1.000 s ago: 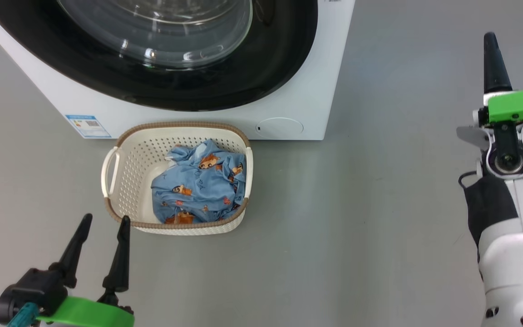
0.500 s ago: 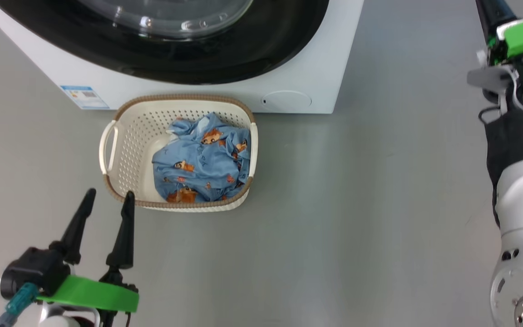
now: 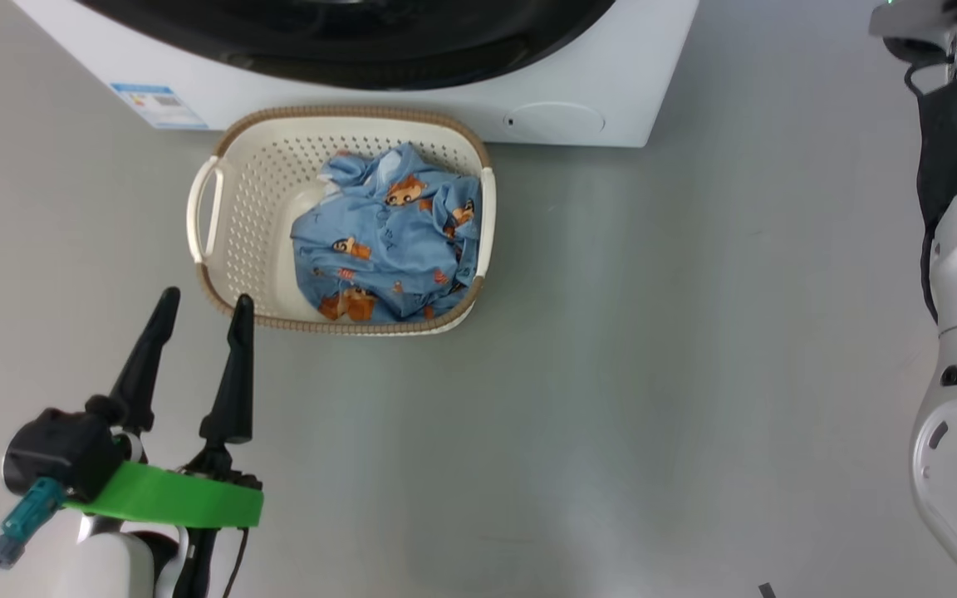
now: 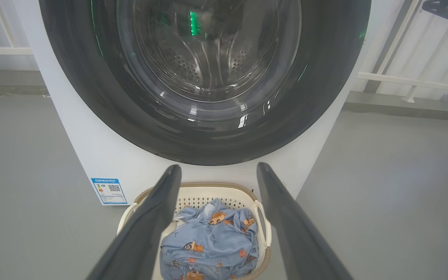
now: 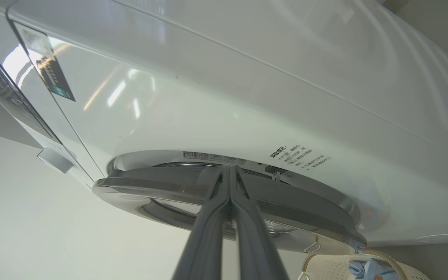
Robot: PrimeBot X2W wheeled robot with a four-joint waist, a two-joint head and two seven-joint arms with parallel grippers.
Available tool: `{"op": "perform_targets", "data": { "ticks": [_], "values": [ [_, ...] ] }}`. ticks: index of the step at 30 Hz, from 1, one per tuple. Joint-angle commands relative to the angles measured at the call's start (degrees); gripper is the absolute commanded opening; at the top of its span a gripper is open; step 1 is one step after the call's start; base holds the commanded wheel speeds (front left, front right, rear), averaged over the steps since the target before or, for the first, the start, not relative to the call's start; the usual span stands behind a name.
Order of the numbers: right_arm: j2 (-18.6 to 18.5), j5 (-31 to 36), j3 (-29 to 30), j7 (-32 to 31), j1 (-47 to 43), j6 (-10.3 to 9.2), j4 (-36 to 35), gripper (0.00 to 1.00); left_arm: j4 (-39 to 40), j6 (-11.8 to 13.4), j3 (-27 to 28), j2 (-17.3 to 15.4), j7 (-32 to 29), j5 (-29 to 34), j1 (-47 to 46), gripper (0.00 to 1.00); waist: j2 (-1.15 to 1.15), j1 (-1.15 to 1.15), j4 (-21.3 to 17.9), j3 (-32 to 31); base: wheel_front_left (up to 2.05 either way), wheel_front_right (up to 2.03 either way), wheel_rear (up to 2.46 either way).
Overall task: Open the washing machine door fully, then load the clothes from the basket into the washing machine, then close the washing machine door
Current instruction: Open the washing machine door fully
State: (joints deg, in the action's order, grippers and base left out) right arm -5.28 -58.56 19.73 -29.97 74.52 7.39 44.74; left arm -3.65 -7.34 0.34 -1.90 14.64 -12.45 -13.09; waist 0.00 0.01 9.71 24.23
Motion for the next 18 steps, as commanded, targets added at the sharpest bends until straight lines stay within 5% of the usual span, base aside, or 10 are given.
{"op": "perform_targets", "data": {
  "ticks": [1, 18],
  "values": [
    [1.53, 1.07, -0.34, -0.36, 2.19, 0.1, -1.15, 0.0, 1.74, -0.14, 1.59, -1.0, 0.36, -0.44, -1.02, 1.0, 0.0, -0.01, 1.09, 1.52, 0.0, 0.0, 0.0],
    [2.37, 7.25, -1.23, -1.46, 11.09, 0.1, 4.65, 0.0, 1.96, -0.14, 0.33, -0.99, 0.36, -2.84, -3.18, 1.0, 0.0, -0.01, 4.14, 5.79, 0.0, 0.0, 0.0]
  ]
}}
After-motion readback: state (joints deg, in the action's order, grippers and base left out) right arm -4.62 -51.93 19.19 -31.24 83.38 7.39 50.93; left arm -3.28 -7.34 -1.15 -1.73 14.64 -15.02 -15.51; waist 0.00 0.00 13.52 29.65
